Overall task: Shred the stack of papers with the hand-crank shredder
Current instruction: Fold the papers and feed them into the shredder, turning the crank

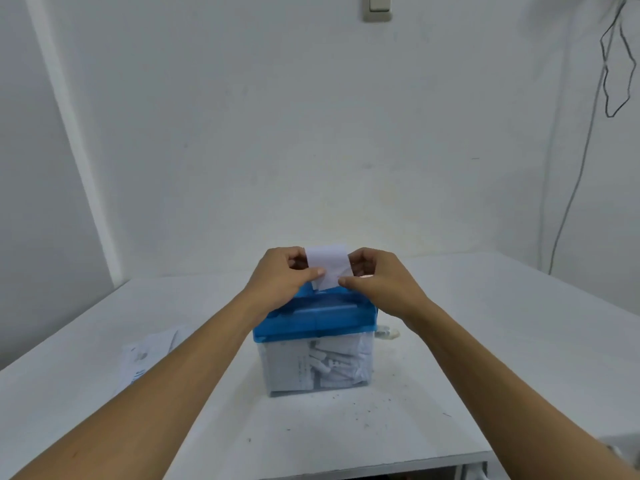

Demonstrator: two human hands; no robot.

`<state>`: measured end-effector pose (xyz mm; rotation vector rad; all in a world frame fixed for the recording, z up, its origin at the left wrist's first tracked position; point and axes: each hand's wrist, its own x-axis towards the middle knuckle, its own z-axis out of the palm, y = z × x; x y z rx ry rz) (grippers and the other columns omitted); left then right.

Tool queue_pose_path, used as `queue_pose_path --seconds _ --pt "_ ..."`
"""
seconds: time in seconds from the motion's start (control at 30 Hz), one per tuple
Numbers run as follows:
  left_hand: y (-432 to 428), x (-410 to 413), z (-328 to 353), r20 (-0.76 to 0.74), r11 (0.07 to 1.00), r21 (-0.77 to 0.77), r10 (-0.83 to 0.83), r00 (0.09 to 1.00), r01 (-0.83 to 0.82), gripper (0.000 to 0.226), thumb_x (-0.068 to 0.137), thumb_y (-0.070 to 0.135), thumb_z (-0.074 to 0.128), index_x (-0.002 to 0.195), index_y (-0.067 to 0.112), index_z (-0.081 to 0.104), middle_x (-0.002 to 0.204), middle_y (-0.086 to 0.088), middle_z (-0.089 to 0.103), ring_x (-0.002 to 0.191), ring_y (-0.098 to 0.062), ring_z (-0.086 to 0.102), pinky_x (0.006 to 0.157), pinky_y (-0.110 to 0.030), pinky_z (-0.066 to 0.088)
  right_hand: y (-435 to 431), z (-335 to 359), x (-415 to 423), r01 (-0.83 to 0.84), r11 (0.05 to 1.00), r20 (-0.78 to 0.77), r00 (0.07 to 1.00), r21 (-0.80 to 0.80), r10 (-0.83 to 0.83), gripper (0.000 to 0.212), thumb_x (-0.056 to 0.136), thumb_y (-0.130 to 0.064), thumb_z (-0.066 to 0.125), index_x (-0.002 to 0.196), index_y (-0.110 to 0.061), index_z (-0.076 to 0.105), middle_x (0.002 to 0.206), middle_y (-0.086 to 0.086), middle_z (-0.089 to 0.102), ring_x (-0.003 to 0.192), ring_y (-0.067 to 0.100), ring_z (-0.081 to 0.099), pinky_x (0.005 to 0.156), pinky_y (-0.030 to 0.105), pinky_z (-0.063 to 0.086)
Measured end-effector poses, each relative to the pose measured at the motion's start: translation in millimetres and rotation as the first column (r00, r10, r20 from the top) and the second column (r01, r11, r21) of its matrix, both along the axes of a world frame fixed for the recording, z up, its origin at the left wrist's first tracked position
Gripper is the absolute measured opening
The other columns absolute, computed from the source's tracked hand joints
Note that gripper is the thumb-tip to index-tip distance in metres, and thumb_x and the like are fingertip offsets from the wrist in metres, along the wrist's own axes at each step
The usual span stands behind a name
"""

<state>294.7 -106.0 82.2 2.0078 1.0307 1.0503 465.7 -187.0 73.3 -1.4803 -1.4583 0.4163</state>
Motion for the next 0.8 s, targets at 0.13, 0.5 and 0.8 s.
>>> queue_pose_path --seconds 0.13,0.5,0.8 --pt "0 0 -2 -0.066 0.999 0.019 -0.027 0.997 0.028 0.023 0.087 0.024 0.078 0.110 0.021 0.073 0.101 0.011 0.074 0.092 -0.004 0.069 0.072 -0.012 0.048 5 -4 1 0.055 0.998 0.088 0.995 -0.003 -0.054 0.017 0.086 -0.019 0.073 0.103 -0.021 0.069 0.095 -0.008 0.071 0.091 0.009 0.066 0.068 0.012 0.048" --pt "-1 -4 -6 -0.181 0.995 0.081 -0.050 0.982 0.066 0.033 0.083 0.023 0.082 0.115 0.023 0.074 0.098 0.012 0.074 0.087 0.000 0.067 0.065 -0.007 0.046 -5 -20 19 0.153 0.986 0.050 0.986 0.070 -0.157 0.020 0.096 -0.032 0.062 0.114 -0.026 0.065 0.110 -0.013 0.065 0.100 0.003 0.059 0.072 0.010 0.042" --pt "4 -4 8 -0.326 0.995 -0.045 -0.103 0.940 0.093 0.016 0.086 0.029 0.079 0.094 0.015 0.076 0.087 -0.002 0.072 0.079 -0.016 0.063 0.069 -0.025 0.049 -33 -105 21 -0.040 0.989 0.283 0.956 -0.145 0.080 0.073 0.085 0.003 0.045 0.149 -0.030 0.031 0.147 -0.013 0.045 0.131 0.001 0.042 0.115 0.030 0.035"
